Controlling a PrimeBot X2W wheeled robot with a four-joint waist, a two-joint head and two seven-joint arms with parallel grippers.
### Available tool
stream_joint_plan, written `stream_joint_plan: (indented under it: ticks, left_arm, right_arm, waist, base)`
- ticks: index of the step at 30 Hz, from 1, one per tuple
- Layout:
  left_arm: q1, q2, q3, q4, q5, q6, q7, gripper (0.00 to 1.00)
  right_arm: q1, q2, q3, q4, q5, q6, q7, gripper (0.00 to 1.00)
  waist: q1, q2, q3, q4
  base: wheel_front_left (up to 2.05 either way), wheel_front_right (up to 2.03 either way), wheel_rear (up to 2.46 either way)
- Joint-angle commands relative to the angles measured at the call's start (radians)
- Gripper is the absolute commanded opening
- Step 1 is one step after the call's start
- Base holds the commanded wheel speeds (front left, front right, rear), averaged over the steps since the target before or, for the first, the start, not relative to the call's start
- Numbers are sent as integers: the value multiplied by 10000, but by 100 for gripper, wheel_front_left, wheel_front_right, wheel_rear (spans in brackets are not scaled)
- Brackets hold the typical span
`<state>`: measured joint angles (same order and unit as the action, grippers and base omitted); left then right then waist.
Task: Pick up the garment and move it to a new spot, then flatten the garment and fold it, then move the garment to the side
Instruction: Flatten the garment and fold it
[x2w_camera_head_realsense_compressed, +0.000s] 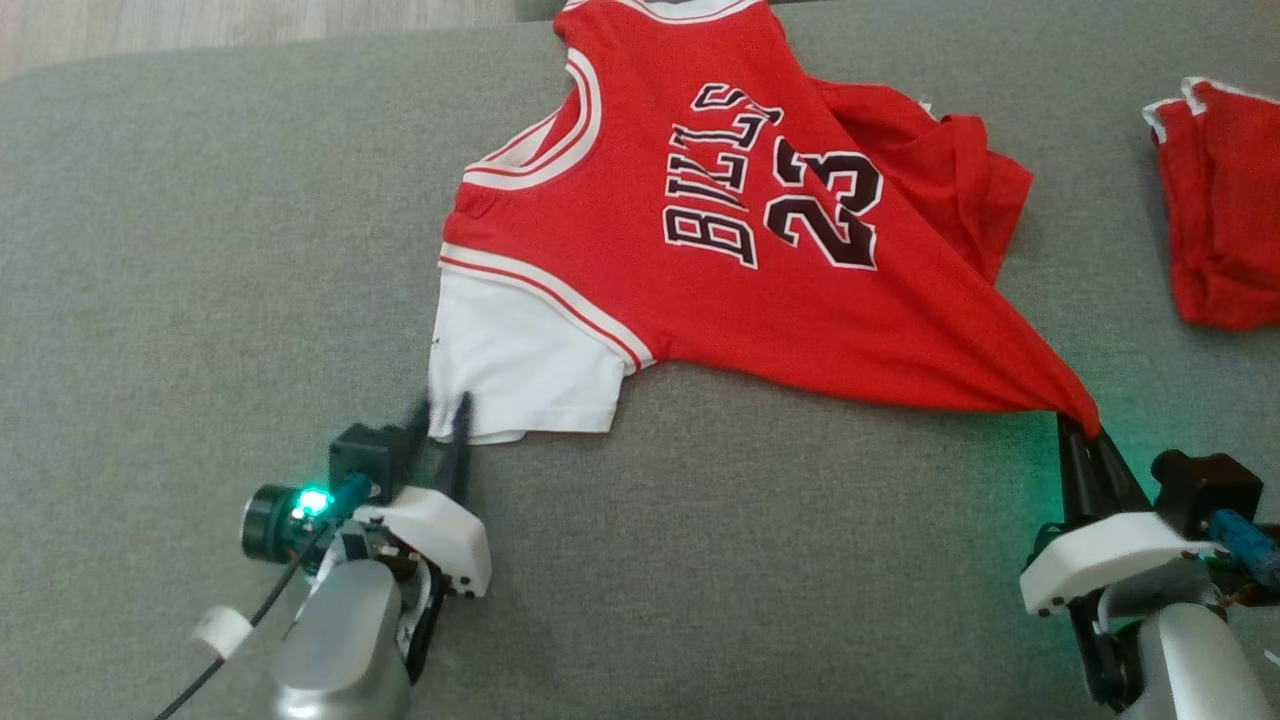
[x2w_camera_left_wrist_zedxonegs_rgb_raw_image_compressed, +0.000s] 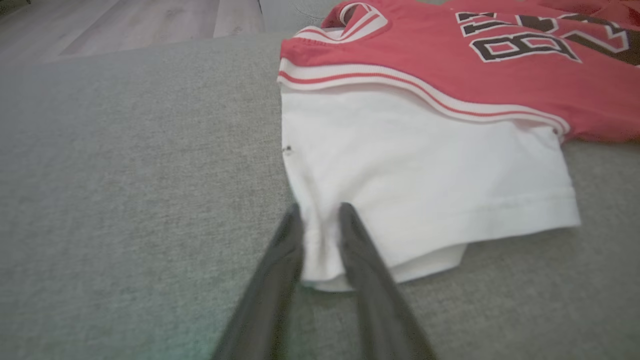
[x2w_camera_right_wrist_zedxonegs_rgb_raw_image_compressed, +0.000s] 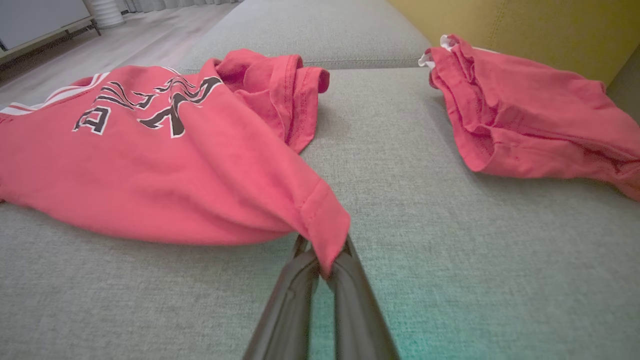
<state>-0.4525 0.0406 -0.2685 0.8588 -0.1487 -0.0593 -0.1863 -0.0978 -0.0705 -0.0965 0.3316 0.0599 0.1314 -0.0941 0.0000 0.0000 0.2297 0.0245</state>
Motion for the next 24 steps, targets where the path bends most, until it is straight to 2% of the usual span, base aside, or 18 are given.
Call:
stream_joint_plan:
  ticks: [1,6,10,14,24]
  left_arm:
    - [-39,108,85,59,-40,-71,68,0]
    - [112,102,-93,109,-615,-435,-68,0]
    - [266,100,-107,-344,-1042,-535,-416,0]
    - [539,177,257,-1241,-1241,-366,-694,0]
    - [2291,422,962,-3751,-1589,-422,-751,0]
  right_arm:
    - [-248,-27,274,-315,-54,-7,-135,0]
    - [-239,-85,325,-283,-24,-7,-214,0]
    - [-214,-188,467,-288,73,-7,-327,0]
    - [-124,-331,673,-353,248,-7,-504,0]
    - [395,-264,1023,-422,494,-7,-476,0]
  waist:
    - [0,0,-73,12]
    - [0,0,-423,104]
    - [0,0,-742,210]
    - [0,0,-1080,340]
    - [0,0,-1460,546]
  base:
    - [0,0,0]
    - [0,0,0]
    - [0,0,0]
    - [0,0,0]
    - [0,0,0]
